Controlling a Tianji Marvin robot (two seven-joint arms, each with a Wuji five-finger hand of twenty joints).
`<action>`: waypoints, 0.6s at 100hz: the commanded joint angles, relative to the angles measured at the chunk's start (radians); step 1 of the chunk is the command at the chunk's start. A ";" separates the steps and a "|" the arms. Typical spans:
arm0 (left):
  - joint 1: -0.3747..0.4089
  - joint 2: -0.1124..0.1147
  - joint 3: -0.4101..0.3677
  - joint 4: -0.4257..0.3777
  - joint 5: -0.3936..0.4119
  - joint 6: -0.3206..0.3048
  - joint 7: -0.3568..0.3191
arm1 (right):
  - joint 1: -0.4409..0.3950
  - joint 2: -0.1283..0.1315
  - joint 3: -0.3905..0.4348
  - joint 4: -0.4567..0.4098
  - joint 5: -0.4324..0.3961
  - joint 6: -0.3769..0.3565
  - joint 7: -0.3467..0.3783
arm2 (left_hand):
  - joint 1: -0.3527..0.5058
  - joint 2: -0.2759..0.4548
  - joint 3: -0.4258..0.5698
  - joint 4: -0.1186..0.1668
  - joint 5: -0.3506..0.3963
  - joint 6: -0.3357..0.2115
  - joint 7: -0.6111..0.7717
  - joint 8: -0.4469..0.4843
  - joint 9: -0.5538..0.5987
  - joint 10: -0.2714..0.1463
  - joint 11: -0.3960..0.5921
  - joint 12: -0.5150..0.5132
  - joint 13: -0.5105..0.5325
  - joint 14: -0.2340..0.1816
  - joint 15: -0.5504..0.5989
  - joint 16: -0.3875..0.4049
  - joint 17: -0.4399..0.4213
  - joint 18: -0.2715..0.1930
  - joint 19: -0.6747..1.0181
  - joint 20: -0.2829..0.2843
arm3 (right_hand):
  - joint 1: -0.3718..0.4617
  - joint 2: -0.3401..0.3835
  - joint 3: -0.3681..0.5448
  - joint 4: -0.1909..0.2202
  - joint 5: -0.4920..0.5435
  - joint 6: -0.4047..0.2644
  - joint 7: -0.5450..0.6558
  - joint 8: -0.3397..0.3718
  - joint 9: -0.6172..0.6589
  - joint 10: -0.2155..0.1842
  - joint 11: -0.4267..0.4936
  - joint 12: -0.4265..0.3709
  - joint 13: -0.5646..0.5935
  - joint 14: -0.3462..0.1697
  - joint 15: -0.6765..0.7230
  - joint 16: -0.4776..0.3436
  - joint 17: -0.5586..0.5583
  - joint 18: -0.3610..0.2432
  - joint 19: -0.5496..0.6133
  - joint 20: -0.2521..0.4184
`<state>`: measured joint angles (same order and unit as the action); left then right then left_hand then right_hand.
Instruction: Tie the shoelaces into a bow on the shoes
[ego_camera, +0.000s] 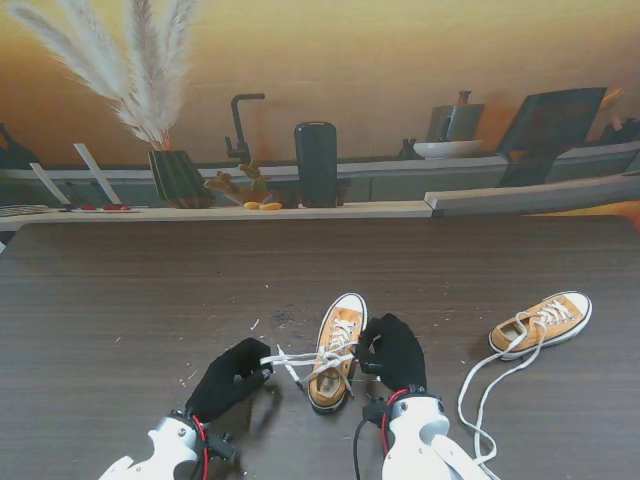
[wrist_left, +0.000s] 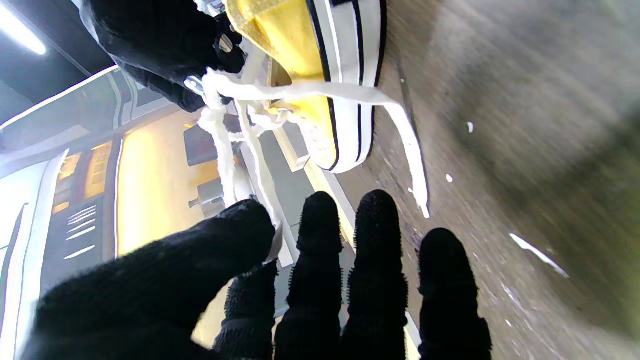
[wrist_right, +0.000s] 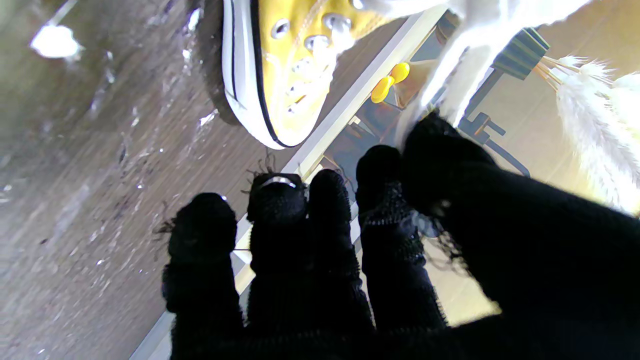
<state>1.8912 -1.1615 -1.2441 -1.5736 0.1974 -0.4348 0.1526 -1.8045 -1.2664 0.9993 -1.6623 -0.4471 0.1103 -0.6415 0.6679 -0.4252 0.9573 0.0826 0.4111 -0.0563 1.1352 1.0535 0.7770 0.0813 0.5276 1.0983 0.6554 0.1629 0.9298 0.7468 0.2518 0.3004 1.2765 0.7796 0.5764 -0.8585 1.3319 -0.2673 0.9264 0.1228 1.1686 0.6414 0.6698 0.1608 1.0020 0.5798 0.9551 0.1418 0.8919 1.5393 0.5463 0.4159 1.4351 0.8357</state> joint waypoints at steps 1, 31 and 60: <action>0.006 0.004 -0.008 -0.008 0.006 0.009 -0.018 | -0.005 -0.001 0.004 0.004 -0.008 0.009 0.004 | 0.000 -0.007 -0.010 0.017 0.006 -0.012 0.000 0.025 -0.014 0.000 -0.002 -0.010 -0.005 0.001 -0.012 0.022 -0.009 -0.012 0.002 0.005 | 0.005 0.002 0.031 -0.013 -0.005 -0.002 0.026 -0.008 0.007 -0.004 0.019 -0.014 0.020 0.010 -0.007 0.003 -0.002 0.013 0.008 -0.010; 0.015 0.006 -0.026 -0.010 0.011 0.021 -0.024 | -0.014 -0.003 0.020 0.012 -0.024 0.041 -0.017 | 0.001 -0.006 -0.013 0.017 0.006 -0.012 -0.001 0.024 -0.015 0.000 -0.001 -0.011 -0.004 0.000 -0.012 0.022 -0.009 -0.013 0.001 0.005 | 0.007 0.003 0.031 -0.014 -0.006 -0.001 0.025 -0.007 0.006 -0.003 0.020 -0.014 0.021 0.012 -0.008 0.002 -0.003 0.015 0.009 -0.011; 0.032 0.007 -0.041 -0.020 0.016 0.033 -0.025 | -0.028 -0.006 0.035 0.015 -0.036 0.069 -0.040 | 0.003 -0.006 -0.014 0.017 0.005 -0.012 -0.001 0.024 -0.014 0.000 0.001 -0.011 -0.004 0.001 -0.011 0.022 -0.009 -0.013 0.001 0.005 | 0.008 0.006 0.028 -0.015 -0.007 0.000 0.025 -0.008 0.008 -0.001 0.021 -0.015 0.024 0.014 -0.009 0.000 -0.001 0.017 0.011 -0.011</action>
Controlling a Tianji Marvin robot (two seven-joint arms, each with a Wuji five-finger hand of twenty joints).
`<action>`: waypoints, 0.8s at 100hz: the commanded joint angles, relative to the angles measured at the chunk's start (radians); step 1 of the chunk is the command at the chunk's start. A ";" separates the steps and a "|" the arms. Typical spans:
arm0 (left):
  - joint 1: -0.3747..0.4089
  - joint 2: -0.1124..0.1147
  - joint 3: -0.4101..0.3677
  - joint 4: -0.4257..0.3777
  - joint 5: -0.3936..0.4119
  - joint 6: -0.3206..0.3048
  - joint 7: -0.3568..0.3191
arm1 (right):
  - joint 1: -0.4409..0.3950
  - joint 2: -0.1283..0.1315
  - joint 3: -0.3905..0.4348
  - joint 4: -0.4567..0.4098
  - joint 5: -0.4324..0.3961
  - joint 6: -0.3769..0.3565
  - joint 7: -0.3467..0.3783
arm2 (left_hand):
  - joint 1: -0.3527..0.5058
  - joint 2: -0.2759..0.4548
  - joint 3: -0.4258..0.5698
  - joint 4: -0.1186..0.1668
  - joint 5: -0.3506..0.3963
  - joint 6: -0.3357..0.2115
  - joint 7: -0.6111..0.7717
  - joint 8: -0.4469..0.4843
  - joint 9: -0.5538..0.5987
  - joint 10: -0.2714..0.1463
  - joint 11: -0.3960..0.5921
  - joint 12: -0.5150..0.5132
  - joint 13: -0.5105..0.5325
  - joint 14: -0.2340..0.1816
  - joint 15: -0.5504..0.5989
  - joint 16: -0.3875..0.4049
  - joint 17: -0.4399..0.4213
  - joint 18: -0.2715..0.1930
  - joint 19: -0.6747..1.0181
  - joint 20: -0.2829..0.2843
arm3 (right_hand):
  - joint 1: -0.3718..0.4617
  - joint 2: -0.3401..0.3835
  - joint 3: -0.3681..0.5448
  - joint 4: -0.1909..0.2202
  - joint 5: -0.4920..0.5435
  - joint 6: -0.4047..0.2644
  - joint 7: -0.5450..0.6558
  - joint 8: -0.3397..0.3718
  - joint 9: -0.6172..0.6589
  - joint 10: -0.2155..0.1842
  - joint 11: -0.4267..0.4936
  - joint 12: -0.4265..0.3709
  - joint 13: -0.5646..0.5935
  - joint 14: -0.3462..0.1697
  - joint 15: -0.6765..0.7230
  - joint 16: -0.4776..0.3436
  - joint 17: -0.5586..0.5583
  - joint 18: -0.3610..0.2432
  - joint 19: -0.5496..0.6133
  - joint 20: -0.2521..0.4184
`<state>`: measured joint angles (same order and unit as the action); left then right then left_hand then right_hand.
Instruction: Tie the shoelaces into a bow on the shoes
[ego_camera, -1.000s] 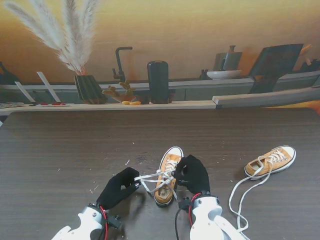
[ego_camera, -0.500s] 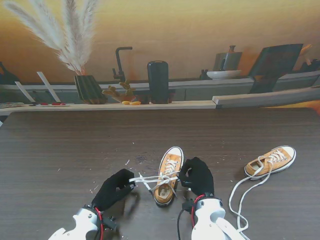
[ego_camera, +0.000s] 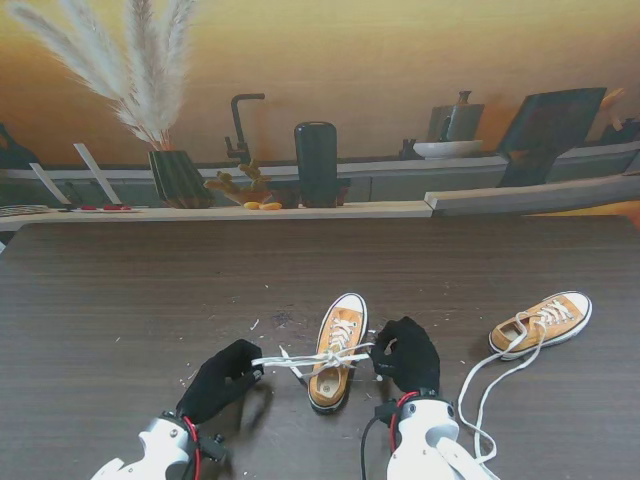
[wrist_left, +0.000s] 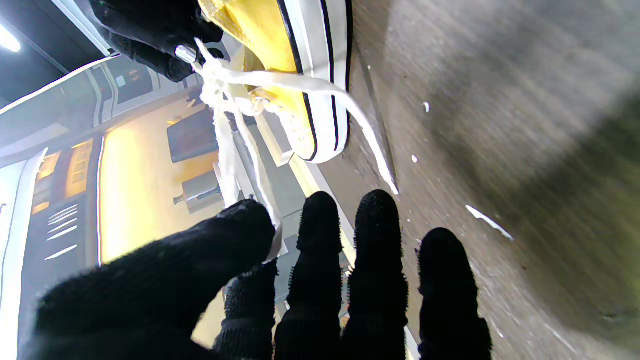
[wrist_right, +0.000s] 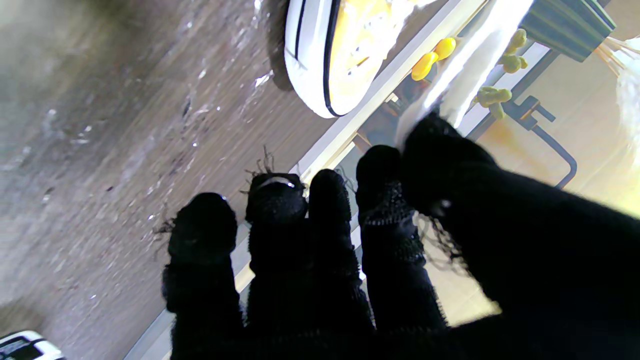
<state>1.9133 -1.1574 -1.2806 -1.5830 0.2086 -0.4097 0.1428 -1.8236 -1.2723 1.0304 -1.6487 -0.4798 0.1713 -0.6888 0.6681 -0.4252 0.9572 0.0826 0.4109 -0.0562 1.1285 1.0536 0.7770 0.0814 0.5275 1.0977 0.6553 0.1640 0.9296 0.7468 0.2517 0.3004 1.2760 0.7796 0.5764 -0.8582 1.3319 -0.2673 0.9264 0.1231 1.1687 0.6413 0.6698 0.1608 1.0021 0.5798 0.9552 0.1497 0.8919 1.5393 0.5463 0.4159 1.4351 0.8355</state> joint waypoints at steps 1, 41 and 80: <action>0.011 0.003 -0.006 -0.011 0.005 0.008 -0.016 | -0.010 0.000 0.004 0.002 -0.003 0.009 0.007 | 0.002 -0.006 -0.015 0.017 0.005 -0.012 0.005 0.024 -0.015 -0.001 0.000 -0.011 -0.004 -0.001 -0.011 0.022 -0.009 -0.013 0.002 0.005 | 0.008 0.007 0.028 -0.016 -0.007 -0.001 0.025 -0.008 0.007 -0.001 0.021 -0.016 0.024 0.007 -0.009 0.000 0.000 0.017 0.012 -0.011; 0.034 0.001 -0.042 -0.026 0.012 0.025 -0.005 | -0.021 -0.001 0.026 0.000 -0.005 0.036 0.001 | 0.004 -0.005 -0.013 0.018 0.004 -0.006 0.009 0.025 -0.015 0.003 0.002 -0.010 -0.005 0.002 -0.012 0.022 -0.010 -0.014 0.001 0.005 | 0.022 0.028 0.009 -0.025 -0.014 0.011 0.021 -0.010 0.003 0.000 0.022 -0.018 0.023 0.003 -0.009 0.000 0.003 0.015 0.013 -0.013; 0.031 0.002 -0.046 -0.023 0.015 0.048 -0.012 | -0.031 0.005 0.043 -0.009 -0.008 0.062 0.028 | 0.013 0.003 -0.032 0.011 -0.004 -0.008 0.004 0.020 -0.024 0.002 0.001 -0.013 -0.009 -0.001 -0.015 0.021 -0.014 -0.017 -0.005 0.003 | 0.042 0.062 -0.019 -0.040 -0.020 0.026 0.018 -0.010 -0.004 0.003 0.023 -0.022 0.010 -0.018 0.002 0.009 0.004 0.009 0.012 -0.016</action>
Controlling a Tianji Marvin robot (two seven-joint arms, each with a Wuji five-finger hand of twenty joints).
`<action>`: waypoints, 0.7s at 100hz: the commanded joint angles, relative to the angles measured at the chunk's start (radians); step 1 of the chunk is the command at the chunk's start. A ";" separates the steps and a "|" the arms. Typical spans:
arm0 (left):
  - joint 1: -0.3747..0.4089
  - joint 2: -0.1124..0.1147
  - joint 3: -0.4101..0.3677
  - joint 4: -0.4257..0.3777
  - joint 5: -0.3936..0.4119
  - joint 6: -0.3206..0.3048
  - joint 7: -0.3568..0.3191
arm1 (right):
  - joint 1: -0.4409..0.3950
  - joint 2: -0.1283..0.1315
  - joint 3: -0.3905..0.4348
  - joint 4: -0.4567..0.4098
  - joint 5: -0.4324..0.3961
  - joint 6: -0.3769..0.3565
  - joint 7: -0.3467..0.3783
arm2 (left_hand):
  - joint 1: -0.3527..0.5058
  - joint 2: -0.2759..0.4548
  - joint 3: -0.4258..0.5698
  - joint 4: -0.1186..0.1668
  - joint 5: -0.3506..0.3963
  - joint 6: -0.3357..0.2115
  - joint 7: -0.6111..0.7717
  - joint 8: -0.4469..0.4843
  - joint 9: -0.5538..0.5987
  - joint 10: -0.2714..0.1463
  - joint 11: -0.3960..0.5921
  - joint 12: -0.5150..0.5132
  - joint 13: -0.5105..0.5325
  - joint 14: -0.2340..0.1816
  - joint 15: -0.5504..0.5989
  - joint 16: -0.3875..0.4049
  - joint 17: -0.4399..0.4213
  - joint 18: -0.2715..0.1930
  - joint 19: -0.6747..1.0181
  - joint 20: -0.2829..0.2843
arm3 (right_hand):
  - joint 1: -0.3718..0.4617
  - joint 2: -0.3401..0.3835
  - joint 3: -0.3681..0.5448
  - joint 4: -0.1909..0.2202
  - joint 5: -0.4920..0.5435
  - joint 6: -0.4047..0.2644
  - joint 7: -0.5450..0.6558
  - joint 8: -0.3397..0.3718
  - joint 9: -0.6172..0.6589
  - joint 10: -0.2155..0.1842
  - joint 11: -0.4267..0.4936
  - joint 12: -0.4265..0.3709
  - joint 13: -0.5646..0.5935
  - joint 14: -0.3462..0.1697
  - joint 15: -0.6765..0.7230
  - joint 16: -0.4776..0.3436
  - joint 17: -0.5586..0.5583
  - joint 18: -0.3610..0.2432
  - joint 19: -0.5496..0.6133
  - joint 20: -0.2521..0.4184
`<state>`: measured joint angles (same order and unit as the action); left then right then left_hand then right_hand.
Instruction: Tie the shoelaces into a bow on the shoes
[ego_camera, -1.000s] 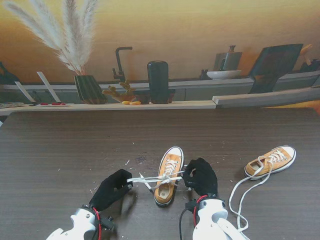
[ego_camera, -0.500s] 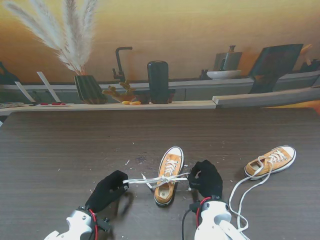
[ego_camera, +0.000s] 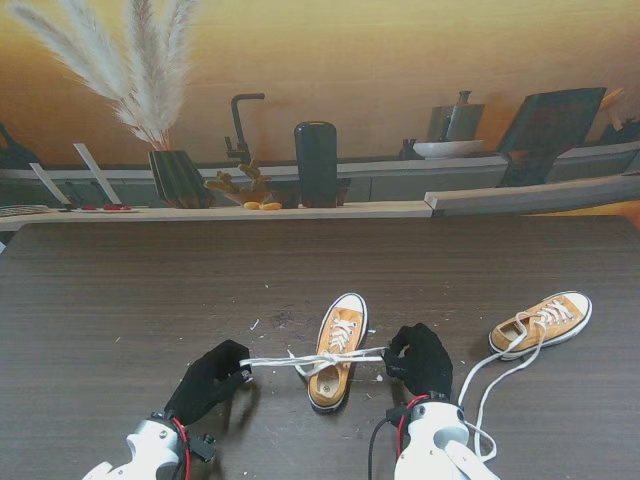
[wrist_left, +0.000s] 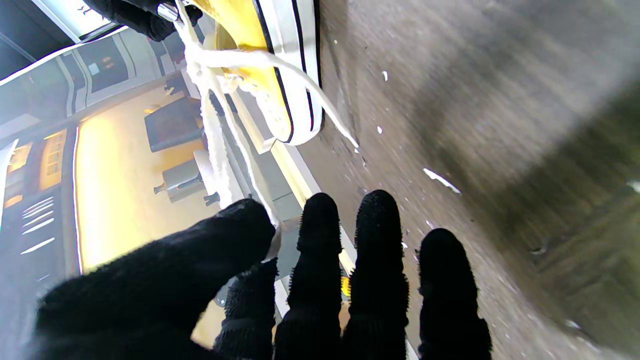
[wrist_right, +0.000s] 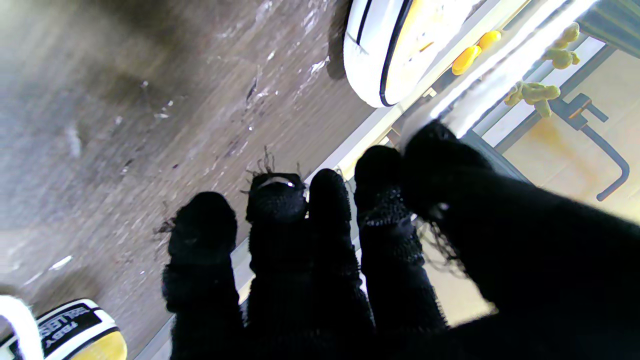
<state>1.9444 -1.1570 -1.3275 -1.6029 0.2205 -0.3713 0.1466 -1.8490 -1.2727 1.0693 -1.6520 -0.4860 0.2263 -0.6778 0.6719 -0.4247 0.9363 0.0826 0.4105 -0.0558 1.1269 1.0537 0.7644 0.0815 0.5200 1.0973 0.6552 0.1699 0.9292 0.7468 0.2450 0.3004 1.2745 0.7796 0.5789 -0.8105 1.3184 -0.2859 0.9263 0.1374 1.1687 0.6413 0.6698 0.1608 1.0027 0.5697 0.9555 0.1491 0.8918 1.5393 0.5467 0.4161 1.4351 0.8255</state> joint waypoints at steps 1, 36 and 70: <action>0.000 0.001 0.001 -0.003 0.002 0.011 -0.016 | -0.006 0.006 0.004 -0.006 -0.003 0.009 0.018 | 0.009 0.003 -0.011 0.011 -0.004 -0.008 0.006 0.021 -0.011 0.002 0.009 -0.013 -0.009 -0.006 -0.014 0.021 -0.007 -0.017 -0.004 0.003 | 0.041 0.015 -0.006 -0.022 -0.020 0.012 0.018 -0.010 -0.005 0.003 0.023 -0.012 0.009 -0.018 0.003 0.009 0.003 0.009 0.012 -0.006; 0.005 -0.007 -0.013 -0.003 0.013 0.054 0.017 | -0.010 0.006 0.009 -0.008 -0.009 0.037 0.021 | 0.012 0.008 -0.013 0.011 -0.012 0.003 0.011 0.021 -0.018 0.009 0.012 -0.013 -0.011 0.001 -0.012 0.022 -0.009 -0.016 -0.004 0.003 | 0.049 0.027 -0.016 -0.026 -0.025 0.014 0.016 -0.010 -0.008 0.008 0.022 -0.014 0.009 -0.018 0.008 0.013 0.003 0.008 0.013 -0.007; -0.001 -0.005 -0.015 0.005 0.027 0.050 0.017 | -0.014 0.008 0.010 -0.014 -0.009 0.041 0.030 | 0.076 0.035 -0.220 0.013 -0.050 -0.021 -0.111 -0.114 -0.057 -0.007 0.019 -0.043 -0.017 -0.019 -0.010 0.020 -0.010 -0.034 -0.005 -0.002 | 0.042 0.033 -0.026 -0.026 -0.029 -0.016 0.012 -0.012 -0.007 0.008 0.023 -0.015 0.007 -0.019 0.008 0.013 0.004 0.005 0.012 -0.009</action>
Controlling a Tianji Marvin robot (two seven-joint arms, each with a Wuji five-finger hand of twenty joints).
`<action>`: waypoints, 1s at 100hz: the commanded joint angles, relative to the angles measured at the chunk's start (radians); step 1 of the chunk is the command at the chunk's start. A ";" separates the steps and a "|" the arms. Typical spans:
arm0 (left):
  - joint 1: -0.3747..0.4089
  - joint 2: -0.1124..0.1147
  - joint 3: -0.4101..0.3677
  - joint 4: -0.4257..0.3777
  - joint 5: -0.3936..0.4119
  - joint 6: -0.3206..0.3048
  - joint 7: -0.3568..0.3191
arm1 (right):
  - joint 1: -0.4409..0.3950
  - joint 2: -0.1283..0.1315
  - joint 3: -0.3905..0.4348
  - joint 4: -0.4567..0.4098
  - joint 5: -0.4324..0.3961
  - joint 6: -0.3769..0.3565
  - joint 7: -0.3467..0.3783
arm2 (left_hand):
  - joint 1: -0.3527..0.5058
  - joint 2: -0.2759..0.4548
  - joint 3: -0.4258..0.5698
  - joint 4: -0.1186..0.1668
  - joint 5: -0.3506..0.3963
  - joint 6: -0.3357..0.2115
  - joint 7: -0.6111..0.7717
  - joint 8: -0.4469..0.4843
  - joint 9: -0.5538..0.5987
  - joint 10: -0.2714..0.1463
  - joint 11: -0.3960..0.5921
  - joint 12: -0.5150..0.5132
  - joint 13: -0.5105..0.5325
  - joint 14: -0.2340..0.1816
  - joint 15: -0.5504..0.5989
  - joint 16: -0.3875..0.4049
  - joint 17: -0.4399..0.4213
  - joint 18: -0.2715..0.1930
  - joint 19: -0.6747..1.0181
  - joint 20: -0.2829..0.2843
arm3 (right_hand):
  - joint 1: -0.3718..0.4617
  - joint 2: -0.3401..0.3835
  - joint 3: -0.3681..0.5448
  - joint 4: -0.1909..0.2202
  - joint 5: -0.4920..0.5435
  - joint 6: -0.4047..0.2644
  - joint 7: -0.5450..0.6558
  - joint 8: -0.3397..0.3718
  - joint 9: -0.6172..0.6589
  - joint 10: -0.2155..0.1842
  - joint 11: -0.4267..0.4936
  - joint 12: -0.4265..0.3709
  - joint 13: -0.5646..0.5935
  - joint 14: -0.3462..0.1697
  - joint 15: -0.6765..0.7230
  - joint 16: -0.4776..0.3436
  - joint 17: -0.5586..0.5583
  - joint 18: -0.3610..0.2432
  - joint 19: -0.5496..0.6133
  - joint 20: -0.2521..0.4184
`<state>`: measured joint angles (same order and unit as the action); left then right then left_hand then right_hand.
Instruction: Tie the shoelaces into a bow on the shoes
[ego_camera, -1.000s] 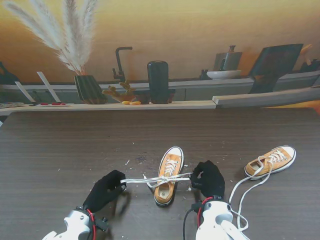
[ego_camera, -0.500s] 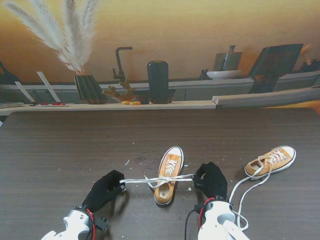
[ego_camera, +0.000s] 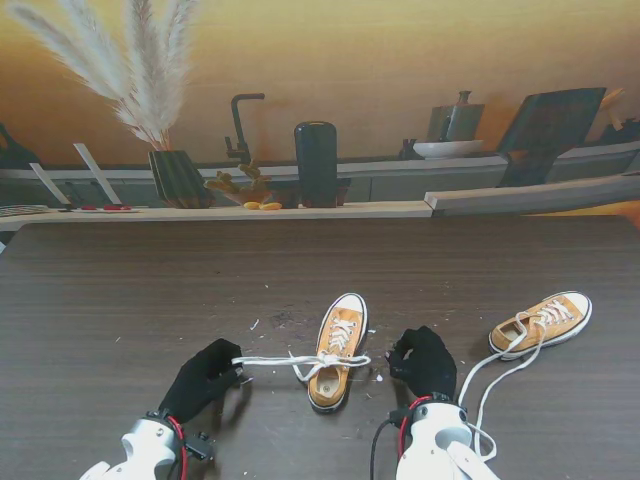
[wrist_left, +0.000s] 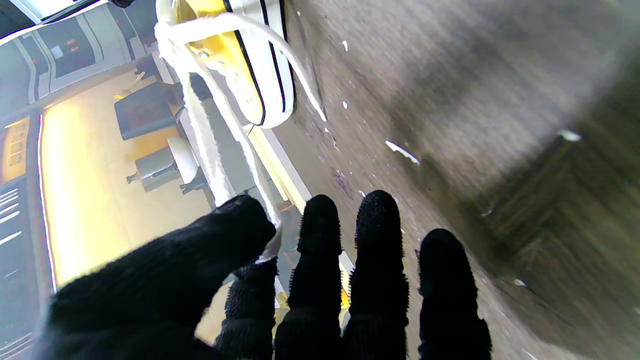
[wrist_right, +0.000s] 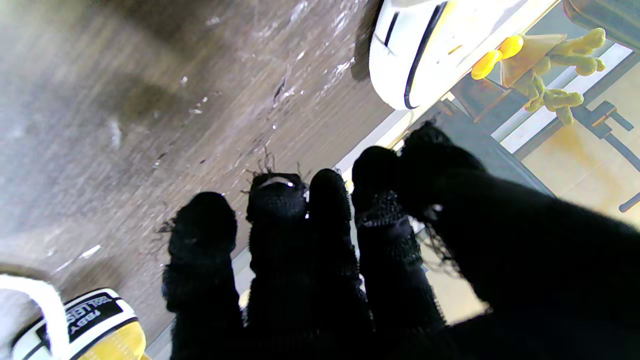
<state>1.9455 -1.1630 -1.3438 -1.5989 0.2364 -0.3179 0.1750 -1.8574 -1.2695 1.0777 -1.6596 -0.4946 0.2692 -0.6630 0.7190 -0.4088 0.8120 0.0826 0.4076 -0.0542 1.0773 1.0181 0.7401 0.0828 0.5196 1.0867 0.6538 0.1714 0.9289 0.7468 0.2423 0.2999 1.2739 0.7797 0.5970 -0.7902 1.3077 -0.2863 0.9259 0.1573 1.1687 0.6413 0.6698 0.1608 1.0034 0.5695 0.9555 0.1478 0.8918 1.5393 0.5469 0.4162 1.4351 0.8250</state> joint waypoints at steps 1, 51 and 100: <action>-0.002 0.001 0.001 0.002 0.013 -0.005 -0.012 | -0.006 0.005 0.001 -0.006 -0.001 -0.003 0.015 | 0.032 0.025 -0.127 0.017 -0.055 -0.023 -0.086 -0.103 -0.043 -0.011 0.026 -0.048 -0.019 -0.022 -0.011 0.019 -0.009 -0.035 -0.006 -0.004 | 0.021 0.012 -0.016 -0.026 -0.028 -0.044 0.010 -0.013 -0.005 0.007 0.022 -0.015 0.008 -0.012 0.006 0.012 0.002 0.007 0.012 -0.008; 0.028 0.006 -0.025 -0.041 0.049 -0.047 -0.012 | -0.032 0.003 0.007 -0.035 -0.001 -0.074 -0.022 | -0.051 0.179 -0.694 0.049 -0.181 0.077 -0.865 -0.723 -0.333 -0.025 -0.150 -0.445 -0.215 -0.049 -0.222 -0.023 -0.133 -0.071 -0.192 -0.020 | -0.130 0.073 -0.080 -0.011 -0.111 -0.056 -0.202 -0.214 -0.012 0.007 -0.029 -0.012 0.048 0.132 -0.216 -0.112 -0.069 0.046 -0.055 -0.031; 0.091 0.041 0.044 -0.374 0.362 0.215 -0.035 | -0.124 0.029 0.054 -0.076 -0.031 -0.273 -0.005 | 0.062 0.075 -0.687 0.082 -0.104 0.137 -0.912 -0.717 -0.477 -0.009 -0.367 -0.675 -0.439 -0.009 -0.803 -0.313 -0.245 -0.066 -0.944 -0.177 | -0.272 0.201 -0.232 0.136 -0.184 -0.107 -0.529 -0.124 -0.095 0.002 -0.298 -0.207 -0.155 0.309 -0.736 -1.114 -0.397 -0.029 -0.553 -0.396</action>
<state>2.0329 -1.1254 -1.3219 -1.9337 0.5955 -0.1013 0.1566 -1.9665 -1.2468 1.1303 -1.7292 -0.5372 0.0012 -0.6830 0.7512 -0.2866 0.1279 0.1479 0.2748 0.0488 0.1838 0.3141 0.2961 0.0818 0.1767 0.4359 0.2471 0.1643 0.1580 0.4633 -0.0006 0.2977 0.3805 0.5992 0.3614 -0.5986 1.1115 -0.1744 0.7628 0.0709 0.6614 0.5151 0.6045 0.1669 0.7162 0.3741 0.8167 0.4273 0.1747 0.4591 0.1759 0.4378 0.9082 0.4511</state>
